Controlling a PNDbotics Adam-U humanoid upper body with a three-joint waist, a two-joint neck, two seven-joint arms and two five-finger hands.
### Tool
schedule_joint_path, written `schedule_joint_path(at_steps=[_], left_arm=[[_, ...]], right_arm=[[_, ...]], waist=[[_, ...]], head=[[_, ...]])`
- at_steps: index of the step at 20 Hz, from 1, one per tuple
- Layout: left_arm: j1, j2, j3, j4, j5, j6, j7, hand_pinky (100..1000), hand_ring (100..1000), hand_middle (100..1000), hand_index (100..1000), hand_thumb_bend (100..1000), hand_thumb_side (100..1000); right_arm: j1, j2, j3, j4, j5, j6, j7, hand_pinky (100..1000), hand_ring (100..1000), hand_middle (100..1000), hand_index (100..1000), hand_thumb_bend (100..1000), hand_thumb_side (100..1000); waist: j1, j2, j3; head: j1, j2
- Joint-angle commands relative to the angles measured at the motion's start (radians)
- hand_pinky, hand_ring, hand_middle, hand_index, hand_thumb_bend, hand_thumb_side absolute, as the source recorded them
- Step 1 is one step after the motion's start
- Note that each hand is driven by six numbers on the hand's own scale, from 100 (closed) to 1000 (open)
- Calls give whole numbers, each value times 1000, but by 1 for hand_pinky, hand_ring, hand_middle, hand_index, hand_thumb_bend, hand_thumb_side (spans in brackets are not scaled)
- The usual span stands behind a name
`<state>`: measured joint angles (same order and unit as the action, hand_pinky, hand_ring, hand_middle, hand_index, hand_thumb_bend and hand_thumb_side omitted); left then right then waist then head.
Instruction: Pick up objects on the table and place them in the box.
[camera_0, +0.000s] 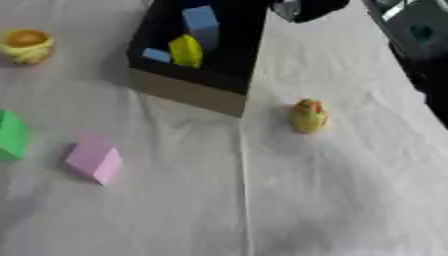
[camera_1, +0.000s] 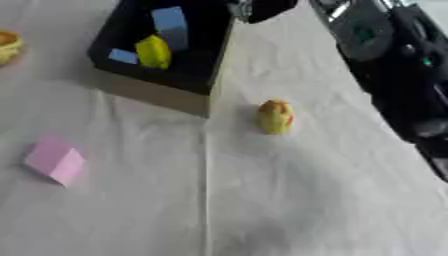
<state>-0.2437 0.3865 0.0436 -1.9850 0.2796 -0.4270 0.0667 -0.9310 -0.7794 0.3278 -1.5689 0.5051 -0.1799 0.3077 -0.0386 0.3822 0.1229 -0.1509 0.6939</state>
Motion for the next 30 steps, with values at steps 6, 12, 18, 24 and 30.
schedule_joint_path(at_steps=[6, 12, 18, 24, 30], left_arm=[[9, 18, 20, -15, -23, -5, 20, 735, 776, 721, 827, 403, 531], [11, 10, 19, -15, -32, -3, 25, 735, 777, 722, 827, 399, 536], [3, 3, 10, -15, -28, 1, 19, 735, 777, 723, 826, 397, 539], [-2, -3, 4, -15, -20, 7, 11, 736, 777, 723, 826, 395, 542], [-3, -9, 1, -15, -17, 12, 7, 736, 778, 724, 825, 393, 547]], right_arm=[[151, -220, -50, -205, -113, -95, -4, 856, 911, 828, 864, 113, 197], [296, -258, -68, -350, -140, -34, 59, 862, 916, 833, 876, 100, 281], [456, -249, -98, -429, -114, 34, 64, 866, 919, 826, 883, 100, 315], [559, -218, -75, -431, -73, 39, 50, 868, 919, 819, 884, 100, 346], [582, -191, -44, -431, -10, 99, 91, 879, 936, 842, 912, 243, 349]], waist=[[7, -29, -24], [16, -18, -31], [16, -17, -16], [15, -15, 0], [17, -9, 4]], head=[[20, -34], [34, -32], [23, -26], [12, -25], [9, -20]])
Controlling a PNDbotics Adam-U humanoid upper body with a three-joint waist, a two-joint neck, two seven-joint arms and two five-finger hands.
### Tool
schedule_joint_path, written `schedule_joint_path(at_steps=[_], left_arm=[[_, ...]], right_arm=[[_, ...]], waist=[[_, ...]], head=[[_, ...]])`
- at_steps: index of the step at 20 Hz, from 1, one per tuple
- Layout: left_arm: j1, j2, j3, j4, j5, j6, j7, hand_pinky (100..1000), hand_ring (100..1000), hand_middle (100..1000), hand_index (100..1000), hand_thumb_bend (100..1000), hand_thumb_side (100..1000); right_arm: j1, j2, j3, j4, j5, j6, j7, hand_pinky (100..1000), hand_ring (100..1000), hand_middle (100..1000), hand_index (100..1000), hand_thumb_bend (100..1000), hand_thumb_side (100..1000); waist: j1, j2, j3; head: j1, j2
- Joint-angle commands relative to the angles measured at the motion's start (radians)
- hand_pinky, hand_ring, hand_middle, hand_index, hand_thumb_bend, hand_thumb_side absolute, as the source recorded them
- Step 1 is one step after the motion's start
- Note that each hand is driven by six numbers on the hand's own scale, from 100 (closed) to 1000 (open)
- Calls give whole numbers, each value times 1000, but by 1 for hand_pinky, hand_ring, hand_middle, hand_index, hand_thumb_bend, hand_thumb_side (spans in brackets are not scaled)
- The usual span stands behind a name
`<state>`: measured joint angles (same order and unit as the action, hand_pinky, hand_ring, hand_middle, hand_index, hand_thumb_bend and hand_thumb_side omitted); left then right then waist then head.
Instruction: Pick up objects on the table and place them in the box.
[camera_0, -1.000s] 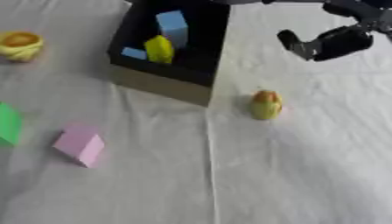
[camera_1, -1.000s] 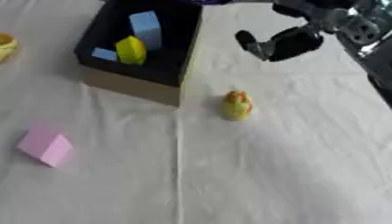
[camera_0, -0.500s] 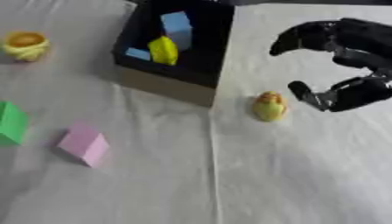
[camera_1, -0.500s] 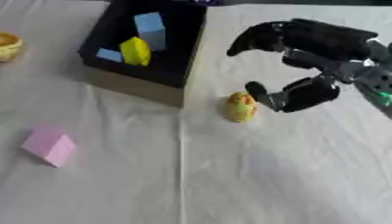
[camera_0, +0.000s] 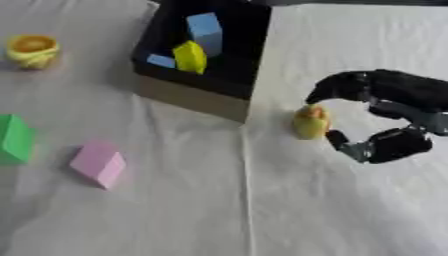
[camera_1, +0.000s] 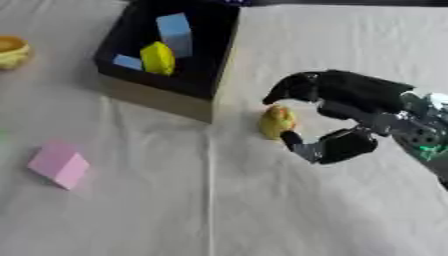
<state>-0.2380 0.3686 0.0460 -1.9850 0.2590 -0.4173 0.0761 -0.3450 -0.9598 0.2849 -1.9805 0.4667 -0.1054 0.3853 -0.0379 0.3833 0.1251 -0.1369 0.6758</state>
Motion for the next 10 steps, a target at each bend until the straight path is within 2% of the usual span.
schedule_joint_path(at_steps=[1, 5, 10], left_arm=[[-10, 8, -2, -15, 4, 3, -4, 736, 779, 724, 825, 393, 547], [-9, 5, -4, -15, 5, 4, -7, 736, 780, 724, 825, 391, 550], [-10, 4, -5, -15, 4, 5, -8, 737, 781, 725, 825, 389, 552]], right_arm=[[-3, -8, 0, -20, 40, 37, 17, 878, 936, 842, 913, 251, 354], [-2, 3, 3, -20, 69, 84, 11, 875, 931, 836, 913, 234, 365], [-4, 10, -4, -20, 81, 109, -11, 873, 929, 840, 924, 245, 347]], waist=[[16, -10, 2], [19, -6, 2], [20, -5, -1]], head=[[-6, -1], [-11, 2], [-11, 2]])
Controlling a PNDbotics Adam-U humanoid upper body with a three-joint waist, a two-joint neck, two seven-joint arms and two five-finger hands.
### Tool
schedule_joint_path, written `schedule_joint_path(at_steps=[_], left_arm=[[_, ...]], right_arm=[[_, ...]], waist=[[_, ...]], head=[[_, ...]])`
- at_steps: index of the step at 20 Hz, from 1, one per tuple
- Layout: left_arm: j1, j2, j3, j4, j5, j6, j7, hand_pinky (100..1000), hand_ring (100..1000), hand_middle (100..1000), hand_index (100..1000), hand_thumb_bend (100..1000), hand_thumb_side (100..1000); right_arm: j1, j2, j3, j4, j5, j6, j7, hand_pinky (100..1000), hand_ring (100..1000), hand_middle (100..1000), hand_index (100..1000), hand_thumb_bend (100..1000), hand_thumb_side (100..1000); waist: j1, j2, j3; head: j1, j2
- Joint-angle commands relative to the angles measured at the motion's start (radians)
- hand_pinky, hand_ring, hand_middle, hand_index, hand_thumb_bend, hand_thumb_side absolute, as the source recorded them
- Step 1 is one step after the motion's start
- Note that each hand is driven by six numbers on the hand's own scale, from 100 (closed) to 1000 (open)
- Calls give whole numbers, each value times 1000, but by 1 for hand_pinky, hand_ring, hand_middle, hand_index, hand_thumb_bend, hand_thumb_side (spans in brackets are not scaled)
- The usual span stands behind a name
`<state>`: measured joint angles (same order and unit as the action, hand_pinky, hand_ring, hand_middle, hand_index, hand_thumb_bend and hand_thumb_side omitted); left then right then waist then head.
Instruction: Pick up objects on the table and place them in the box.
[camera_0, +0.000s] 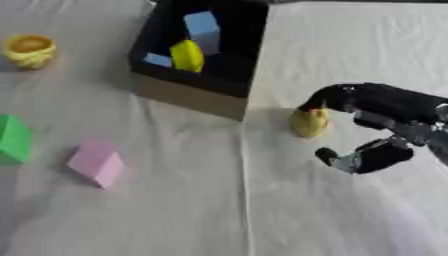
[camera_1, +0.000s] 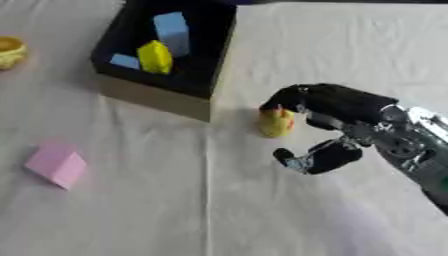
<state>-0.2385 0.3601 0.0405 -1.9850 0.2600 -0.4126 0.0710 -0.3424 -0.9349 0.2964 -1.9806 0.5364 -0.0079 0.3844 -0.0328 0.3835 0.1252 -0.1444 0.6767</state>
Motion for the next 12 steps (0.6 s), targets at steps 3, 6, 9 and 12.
schedule_joint_path(at_steps=[3, 6, 9, 12], left_arm=[[-9, 11, 0, -15, 3, 2, -4, 737, 781, 725, 824, 387, 553], [-8, 11, 0, -15, 2, 3, -6, 737, 782, 725, 824, 387, 555], [-8, 10, 0, -15, 1, 5, -8, 737, 782, 726, 824, 387, 557], [-8, 10, 0, -15, 0, 7, -9, 738, 783, 726, 824, 387, 558]], right_arm=[[-8, -12, -22, -19, 18, 20, -23, 871, 925, 838, 922, 216, 332], [-12, -5, -32, -19, 12, 24, -42, 870, 923, 836, 917, 191, 321], [-16, 1, -46, -19, 4, 26, -58, 869, 922, 833, 913, 177, 310], [-18, 2, -54, -19, 1, 31, -64, 869, 922, 833, 912, 183, 311]], waist=[[15, -4, -2], [16, -3, -2], [16, -2, -3], [16, -2, -3]], head=[[-4, -1], [-2, -2], [-1, -1], [0, -2]])
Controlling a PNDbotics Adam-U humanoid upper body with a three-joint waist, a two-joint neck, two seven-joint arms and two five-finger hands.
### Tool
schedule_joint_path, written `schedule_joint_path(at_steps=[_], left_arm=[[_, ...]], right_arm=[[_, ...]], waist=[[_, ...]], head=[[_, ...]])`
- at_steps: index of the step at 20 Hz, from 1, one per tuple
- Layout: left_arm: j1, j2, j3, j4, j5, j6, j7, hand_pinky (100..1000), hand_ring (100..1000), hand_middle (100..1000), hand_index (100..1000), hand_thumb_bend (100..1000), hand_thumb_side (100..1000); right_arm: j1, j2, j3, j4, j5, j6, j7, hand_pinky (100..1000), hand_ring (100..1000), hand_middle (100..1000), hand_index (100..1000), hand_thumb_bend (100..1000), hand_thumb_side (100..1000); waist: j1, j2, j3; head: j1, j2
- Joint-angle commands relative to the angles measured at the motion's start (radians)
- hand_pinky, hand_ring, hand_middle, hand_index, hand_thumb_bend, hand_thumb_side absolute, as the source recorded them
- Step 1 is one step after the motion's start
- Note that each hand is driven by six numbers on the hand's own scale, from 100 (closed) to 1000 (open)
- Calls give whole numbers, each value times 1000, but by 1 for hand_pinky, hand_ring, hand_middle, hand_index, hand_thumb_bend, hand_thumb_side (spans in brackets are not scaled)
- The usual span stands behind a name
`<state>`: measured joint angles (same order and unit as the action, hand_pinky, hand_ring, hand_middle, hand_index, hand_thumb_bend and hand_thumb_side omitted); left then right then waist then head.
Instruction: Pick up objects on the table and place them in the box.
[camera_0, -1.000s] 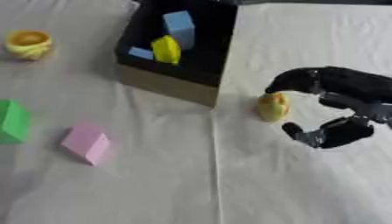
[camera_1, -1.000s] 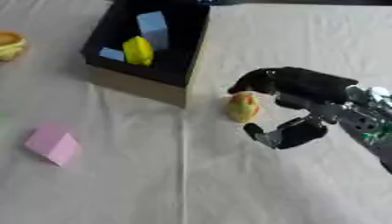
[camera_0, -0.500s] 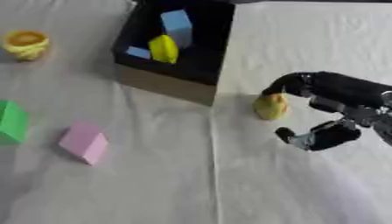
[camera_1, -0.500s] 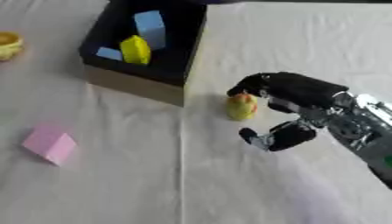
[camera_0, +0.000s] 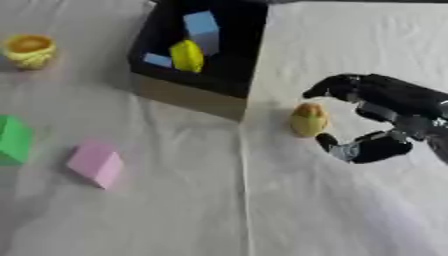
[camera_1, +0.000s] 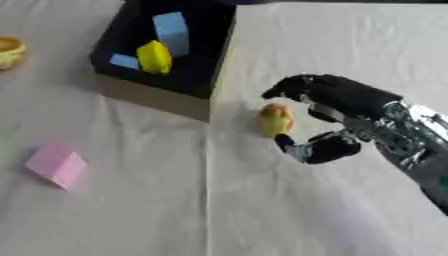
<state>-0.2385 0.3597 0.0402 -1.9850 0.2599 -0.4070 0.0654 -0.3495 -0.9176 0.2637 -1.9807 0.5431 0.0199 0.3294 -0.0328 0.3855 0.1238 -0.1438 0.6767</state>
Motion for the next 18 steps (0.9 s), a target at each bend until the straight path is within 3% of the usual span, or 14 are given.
schedule_joint_path(at_steps=[1, 10, 18], left_arm=[[-8, 11, -1, -15, 0, 1, -4, 738, 783, 726, 824, 388, 557], [-13, 10, -3, -15, 6, 1, -8, 738, 784, 727, 824, 387, 558], [-16, 6, -5, -15, 7, 3, -10, 739, 785, 728, 825, 384, 559]], right_arm=[[-11, -19, -20, -19, -5, 8, -4, 869, 923, 833, 913, 191, 328], [-40, -34, 13, -19, -9, 87, 92, 869, 925, 833, 911, 208, 376], [-68, -22, 18, 17, -11, 103, 100, 865, 919, 822, 906, 217, 361]], waist=[[16, -5, -1], [15, -4, 7], [14, -1, 13]], head=[[0, -2], [-7, -5], [-6, -9]])
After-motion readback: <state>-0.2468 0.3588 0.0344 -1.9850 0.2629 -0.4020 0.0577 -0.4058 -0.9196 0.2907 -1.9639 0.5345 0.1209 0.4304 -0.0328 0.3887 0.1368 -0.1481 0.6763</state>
